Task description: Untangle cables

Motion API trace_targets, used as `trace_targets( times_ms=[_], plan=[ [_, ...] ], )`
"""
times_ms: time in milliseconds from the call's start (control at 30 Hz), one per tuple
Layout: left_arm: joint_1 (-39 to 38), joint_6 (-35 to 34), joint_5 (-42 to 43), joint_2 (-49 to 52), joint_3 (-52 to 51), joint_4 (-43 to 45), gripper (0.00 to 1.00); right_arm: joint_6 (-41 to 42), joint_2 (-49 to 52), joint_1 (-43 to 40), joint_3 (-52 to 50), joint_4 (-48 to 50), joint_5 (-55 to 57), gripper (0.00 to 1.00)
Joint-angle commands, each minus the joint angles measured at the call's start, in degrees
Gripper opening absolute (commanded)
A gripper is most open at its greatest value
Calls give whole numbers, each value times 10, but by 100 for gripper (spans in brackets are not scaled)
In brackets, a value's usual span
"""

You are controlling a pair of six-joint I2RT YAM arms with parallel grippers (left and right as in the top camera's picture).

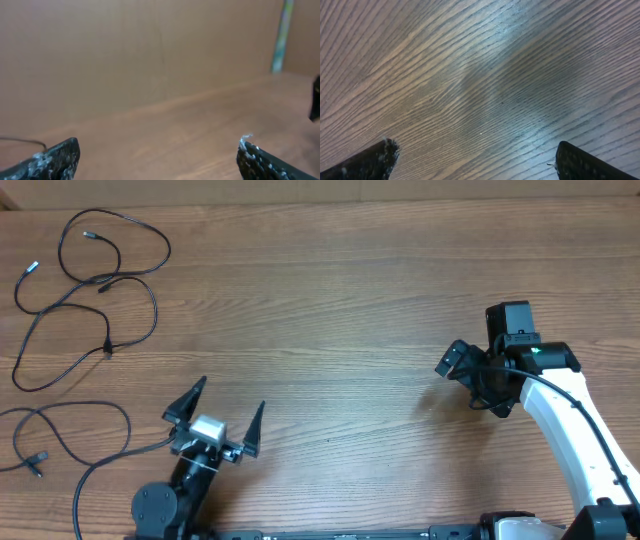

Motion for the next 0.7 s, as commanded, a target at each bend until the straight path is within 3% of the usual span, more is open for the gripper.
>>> trace_targets(
  times_ms=[0,200,300,467,567,667],
  plan=[
    [4,-19,-50,-14,-28,39,100,-1,0,-2,2,3,8,100],
    [4,-20,-143,-14,-47,96,100,-1,0,-2,2,3,8,100],
    [4,-61,-225,-14,-54,95,100,-1,0,-2,2,3,8,100],
    [7,-53,-229,-14,-54,90,99,-1,0,-2,2,3,8,100],
    [7,-36,-228,-15,-54,59,99,-1,0,-2,2,3,8,100],
    [7,-31,-228,-14,-54,-37,100,-1,0,-2,2,3,8,100]
  ],
)
